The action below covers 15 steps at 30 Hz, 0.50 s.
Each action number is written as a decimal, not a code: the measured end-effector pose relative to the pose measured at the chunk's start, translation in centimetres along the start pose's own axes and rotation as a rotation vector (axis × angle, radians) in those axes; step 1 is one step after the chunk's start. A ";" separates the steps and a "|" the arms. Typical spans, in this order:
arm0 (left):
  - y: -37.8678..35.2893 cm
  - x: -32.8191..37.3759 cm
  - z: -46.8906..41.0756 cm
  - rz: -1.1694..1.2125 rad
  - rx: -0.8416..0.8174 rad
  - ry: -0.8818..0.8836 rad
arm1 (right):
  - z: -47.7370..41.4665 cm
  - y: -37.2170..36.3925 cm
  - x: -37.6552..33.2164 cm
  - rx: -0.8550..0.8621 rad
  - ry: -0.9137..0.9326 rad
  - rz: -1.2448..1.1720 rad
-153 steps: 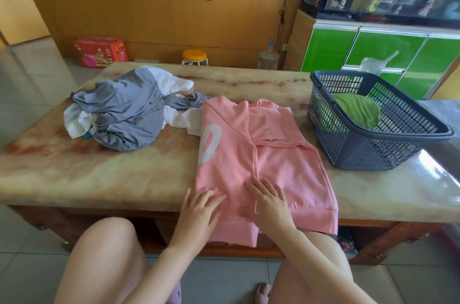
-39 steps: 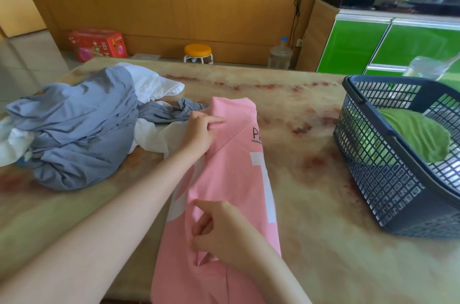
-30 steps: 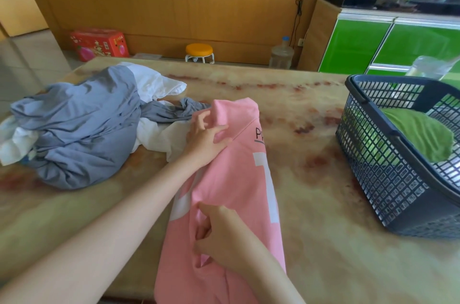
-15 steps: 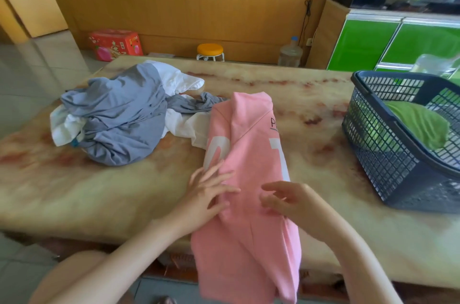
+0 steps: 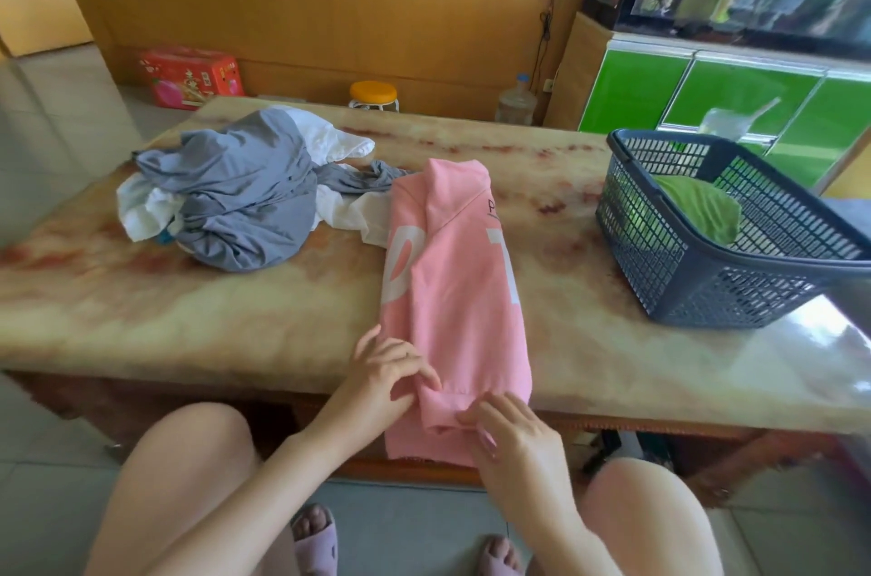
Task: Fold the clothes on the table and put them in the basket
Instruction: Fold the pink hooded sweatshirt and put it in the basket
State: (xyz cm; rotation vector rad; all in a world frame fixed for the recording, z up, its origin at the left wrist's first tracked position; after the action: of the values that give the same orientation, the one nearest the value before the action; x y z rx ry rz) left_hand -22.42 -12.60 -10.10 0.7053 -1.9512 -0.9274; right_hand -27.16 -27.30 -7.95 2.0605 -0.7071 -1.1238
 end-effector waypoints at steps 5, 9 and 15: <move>-0.5 -1.3 3.0 0.032 0.094 0.067 | 2.7 -3.2 1.0 -0.074 0.027 0.084; -0.3 -1.3 5.4 0.167 0.207 0.241 | 4.2 -2.0 5.2 -0.026 -0.326 -0.254; -4.1 -0.1 7.9 0.634 0.121 0.753 | 6.8 -1.7 9.7 0.103 -0.696 -0.591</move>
State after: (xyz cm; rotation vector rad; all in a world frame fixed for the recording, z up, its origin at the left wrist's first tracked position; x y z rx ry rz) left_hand -28.72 -12.18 -16.40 0.3695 -1.3997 -0.1110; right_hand -28.18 -35.25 -16.80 2.0052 -0.4649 -2.2398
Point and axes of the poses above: each hand's wrist, its own z-axis away from the middle knuckle, its own y-axis out of the back of the hand, x = y × z, the point moved 9 cm from there along -z, towards the middle knuckle, and after that the axes turned 5 degrees about -z, right-handed, at the moved point
